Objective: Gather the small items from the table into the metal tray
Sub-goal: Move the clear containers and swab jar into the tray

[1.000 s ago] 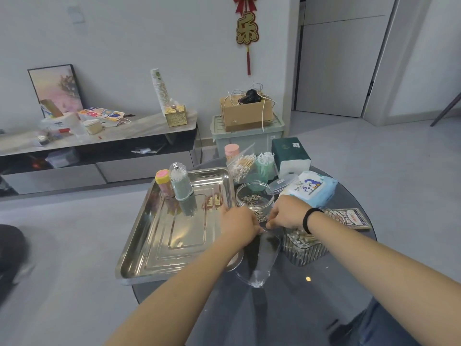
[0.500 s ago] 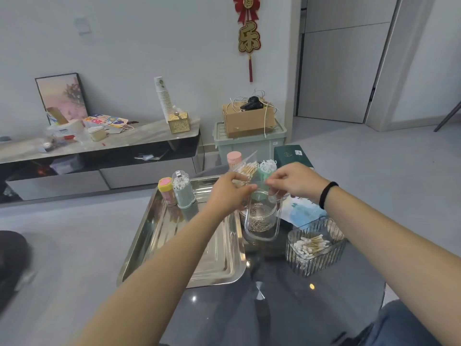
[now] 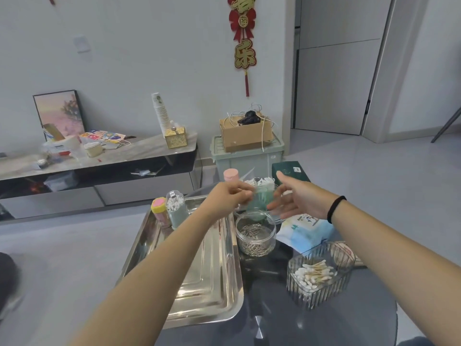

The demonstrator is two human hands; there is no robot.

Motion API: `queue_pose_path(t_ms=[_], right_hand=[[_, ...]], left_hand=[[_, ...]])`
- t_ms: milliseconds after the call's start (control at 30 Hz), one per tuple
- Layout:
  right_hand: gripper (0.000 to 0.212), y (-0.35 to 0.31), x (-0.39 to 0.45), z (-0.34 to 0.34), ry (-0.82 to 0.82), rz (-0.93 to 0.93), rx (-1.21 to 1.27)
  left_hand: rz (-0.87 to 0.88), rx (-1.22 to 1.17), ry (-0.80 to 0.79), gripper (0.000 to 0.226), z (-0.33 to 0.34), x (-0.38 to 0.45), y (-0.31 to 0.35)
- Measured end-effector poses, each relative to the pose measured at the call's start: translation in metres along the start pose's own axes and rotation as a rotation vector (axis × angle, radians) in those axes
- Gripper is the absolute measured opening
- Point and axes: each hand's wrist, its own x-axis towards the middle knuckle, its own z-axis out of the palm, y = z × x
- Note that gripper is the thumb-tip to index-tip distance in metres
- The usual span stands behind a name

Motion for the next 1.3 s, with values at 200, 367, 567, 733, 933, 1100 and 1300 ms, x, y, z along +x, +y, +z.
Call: queue_pose_path(t_ms=[200,367,567,733,933,1100,1300], right_hand=[[0.044,-0.003,0.007,-0.016,-0.262,0.100,-0.207],[0.030,0.030,-0.014,-0.040,-0.212,-0.018,-0.411],[0.049,0.048,-0.062,-0.058,-0.334,-0.191,-0.634],[0.066,0.064,-0.086,-0.055,-0.390,-0.224,-0.884],[0.067,0.084,-0.097,-0.047,-0.249,-0.273,-0.963],[0.061,0.089,-0.095,-0.045,-0.240,-0.242,-0.910],[0.052,0.093,-0.096,-0.039,-0.231,-0.197,-0.947]], left_hand=[[0.127,0.238,-0.100,0.026,0.014,0.024,0.017],[0.036,0.105,-0.065,0.041,0.041,0.009,0.011],[0.042,0.199,-0.397,0.042,0.056,-0.040,0.025],[0.209,0.474,-0.169,0.051,0.089,-0.089,0.019],[0.266,0.525,0.018,0.075,0.116,-0.109,0.000],[0.244,0.616,0.029,0.071,0.121,-0.105,0.004],[0.194,0.593,-0.108,0.057,0.113,-0.095,0.007]])
